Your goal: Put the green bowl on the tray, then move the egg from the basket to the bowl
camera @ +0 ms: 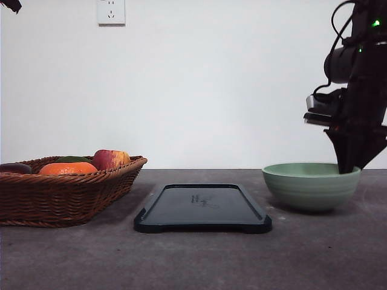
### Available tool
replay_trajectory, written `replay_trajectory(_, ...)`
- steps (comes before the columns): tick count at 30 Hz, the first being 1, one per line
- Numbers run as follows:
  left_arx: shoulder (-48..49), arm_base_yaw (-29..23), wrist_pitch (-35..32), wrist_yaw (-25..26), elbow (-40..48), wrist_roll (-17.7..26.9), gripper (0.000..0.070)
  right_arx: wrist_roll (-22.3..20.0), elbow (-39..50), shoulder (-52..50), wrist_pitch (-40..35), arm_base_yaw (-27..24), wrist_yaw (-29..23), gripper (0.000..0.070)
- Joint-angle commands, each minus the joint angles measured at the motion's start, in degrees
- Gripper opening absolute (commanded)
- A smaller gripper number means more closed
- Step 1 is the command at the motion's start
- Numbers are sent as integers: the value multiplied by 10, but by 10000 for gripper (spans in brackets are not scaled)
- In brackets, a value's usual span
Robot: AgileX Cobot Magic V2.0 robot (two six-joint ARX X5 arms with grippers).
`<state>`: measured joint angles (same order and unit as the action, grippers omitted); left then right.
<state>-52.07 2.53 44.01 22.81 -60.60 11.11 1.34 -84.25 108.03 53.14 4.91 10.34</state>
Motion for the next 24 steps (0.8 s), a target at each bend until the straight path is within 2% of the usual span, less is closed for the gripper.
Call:
replay_trajectory(1, -4, 1, -3, 5, -14, -1, 380, -3, -37, 8, 23, 1, 1, 0)
replay_trajectory(7, -4, 1, -3, 4, -14, -1, 380, -3, -145, 8, 142, 12, 2, 0)
replay_trajectory(11, -4, 1, -3, 4, -14, -1, 380, -1, -202, 8, 181, 36, 4, 0)
replay_trajectory(15, -4, 1, -3, 4, -14, -1, 380, 3, -226, 10, 172, 71, 8, 0)
replay_trajectory(24, -4, 1, -3, 4, -14, -1, 380, 27, -227, 32, 94, 161, 27, 0)
